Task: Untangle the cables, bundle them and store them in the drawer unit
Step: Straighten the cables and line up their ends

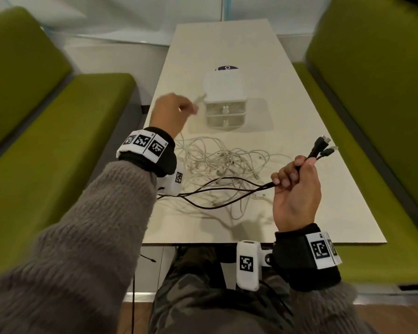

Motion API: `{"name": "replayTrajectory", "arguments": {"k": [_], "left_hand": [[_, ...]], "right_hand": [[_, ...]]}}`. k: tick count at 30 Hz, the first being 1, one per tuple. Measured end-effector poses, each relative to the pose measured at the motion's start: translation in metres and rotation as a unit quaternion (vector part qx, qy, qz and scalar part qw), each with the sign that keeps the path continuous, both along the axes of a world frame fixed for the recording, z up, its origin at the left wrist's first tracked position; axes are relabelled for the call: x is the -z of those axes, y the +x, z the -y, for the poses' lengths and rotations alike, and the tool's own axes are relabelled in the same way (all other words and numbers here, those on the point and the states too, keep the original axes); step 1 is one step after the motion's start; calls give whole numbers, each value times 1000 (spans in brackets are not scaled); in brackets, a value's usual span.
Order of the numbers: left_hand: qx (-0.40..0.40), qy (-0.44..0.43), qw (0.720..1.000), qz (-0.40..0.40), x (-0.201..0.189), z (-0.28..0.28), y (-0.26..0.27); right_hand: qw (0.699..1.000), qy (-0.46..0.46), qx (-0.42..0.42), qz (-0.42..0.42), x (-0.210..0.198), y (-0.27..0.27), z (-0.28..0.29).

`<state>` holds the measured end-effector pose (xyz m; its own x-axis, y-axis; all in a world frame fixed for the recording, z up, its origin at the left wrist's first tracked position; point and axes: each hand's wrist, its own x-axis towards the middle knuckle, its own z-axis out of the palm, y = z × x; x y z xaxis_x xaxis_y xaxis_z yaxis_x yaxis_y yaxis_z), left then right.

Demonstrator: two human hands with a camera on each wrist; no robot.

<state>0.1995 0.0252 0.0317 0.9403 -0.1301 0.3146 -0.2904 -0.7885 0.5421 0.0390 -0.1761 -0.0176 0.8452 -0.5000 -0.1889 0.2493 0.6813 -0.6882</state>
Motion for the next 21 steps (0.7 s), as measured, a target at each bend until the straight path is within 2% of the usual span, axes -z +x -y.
{"name": "replayTrajectory", "arguments": {"k": [1,3,4,5,7,9,11,13,16,21], "left_hand": [[-21,-80,995,46,-9,-1,1],[-14,-252,964,84,-29,2,-3],[-4,-290,953,91,-39,5,-8],[8,-291,952,90,-47,9,-18],[65,-270,960,39,-53,19,-37],[133,-292,946,-45,-43,32,-60],[178,-322,926,-88,-21,47,-81],[197,-318,923,-95,6,60,-97],[185,-335,918,-108,34,74,-117],[188,-363,904,-122,44,82,-129]], "right_hand": [[1000,-9,-2,0,0,0,-1],[1000,-28,-12,1,1,-1,-5],[999,-32,-19,6,0,-1,-6],[999,-33,-25,12,0,-2,-8],[998,-37,-35,22,-1,-1,-11],[998,-41,-43,24,0,-1,-14],[997,-39,-54,25,4,-1,-18],[997,-43,-61,20,7,0,-23],[996,-60,-63,-10,8,-1,-30],[989,-115,-90,-33,12,-4,-33]]}}
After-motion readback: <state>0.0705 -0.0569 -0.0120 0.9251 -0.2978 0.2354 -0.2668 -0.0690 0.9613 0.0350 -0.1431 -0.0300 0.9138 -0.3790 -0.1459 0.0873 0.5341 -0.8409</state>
